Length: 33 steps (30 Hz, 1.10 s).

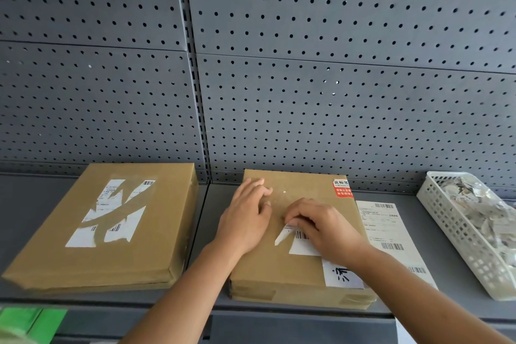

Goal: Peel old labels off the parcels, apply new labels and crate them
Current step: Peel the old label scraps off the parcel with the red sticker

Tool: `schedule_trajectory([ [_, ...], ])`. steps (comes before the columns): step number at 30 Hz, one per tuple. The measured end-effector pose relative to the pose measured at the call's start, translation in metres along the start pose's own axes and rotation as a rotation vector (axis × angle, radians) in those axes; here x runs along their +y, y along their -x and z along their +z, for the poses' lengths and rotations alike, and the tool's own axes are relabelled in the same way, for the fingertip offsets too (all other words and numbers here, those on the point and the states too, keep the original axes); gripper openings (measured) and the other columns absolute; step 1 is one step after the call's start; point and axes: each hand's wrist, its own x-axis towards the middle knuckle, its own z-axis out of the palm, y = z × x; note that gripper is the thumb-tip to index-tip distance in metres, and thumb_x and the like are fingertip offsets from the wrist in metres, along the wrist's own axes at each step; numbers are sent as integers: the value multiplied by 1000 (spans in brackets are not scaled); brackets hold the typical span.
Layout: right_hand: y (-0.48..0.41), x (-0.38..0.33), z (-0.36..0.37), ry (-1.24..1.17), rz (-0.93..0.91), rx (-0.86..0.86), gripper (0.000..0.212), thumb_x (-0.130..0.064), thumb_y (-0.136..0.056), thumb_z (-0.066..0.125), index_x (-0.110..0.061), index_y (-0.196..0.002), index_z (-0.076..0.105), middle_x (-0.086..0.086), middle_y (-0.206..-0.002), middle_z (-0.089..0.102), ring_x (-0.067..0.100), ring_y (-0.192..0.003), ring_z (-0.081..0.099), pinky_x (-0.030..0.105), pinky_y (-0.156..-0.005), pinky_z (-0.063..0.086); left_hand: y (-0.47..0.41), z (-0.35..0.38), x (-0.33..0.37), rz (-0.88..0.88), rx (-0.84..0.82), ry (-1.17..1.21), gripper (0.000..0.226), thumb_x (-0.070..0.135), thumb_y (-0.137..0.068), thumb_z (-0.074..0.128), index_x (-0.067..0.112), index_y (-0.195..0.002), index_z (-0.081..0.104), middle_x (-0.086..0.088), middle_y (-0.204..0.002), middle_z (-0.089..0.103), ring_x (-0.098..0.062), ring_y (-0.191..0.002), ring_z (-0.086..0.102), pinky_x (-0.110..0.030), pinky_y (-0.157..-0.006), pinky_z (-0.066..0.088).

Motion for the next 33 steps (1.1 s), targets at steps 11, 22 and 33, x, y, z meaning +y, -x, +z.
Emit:
schedule_trajectory([
  [11, 18, -5, -11, -188, 153, 44, 19, -7, -100, 52, -20, -98, 66, -10, -97, 72, 7, -95, 69, 29, -87, 54, 1, -1, 2, 3, -12, -13, 34, 34, -105, 38, 39, -137, 49, 31, -158, 22, 10, -148, -1, -48, -112, 34],
  [22, 43, -13, -20, -206, 228, 156, 19, -14, -100, 54, -29, -97, 66, -12, -96, 70, 16, -85, 63, 36, -76, 50, 2, 0, 2, -3, -4, -19, 33, 35, -105, 37, 39, -135, 50, 32, -157, 24, 11, -147, 2, -49, -109, 36],
  [33, 68, -18, -18, -159, 164, 320, 24, -12, -98, 54, -33, -96, 66, -14, -105, 67, 12, -110, 62, 24, -88, 48, 3, 0, 5, -9, 4, -22, 33, 35, -106, 35, 39, -136, 50, 32, -157, 24, 10, -148, 2, -44, -107, 36],
])
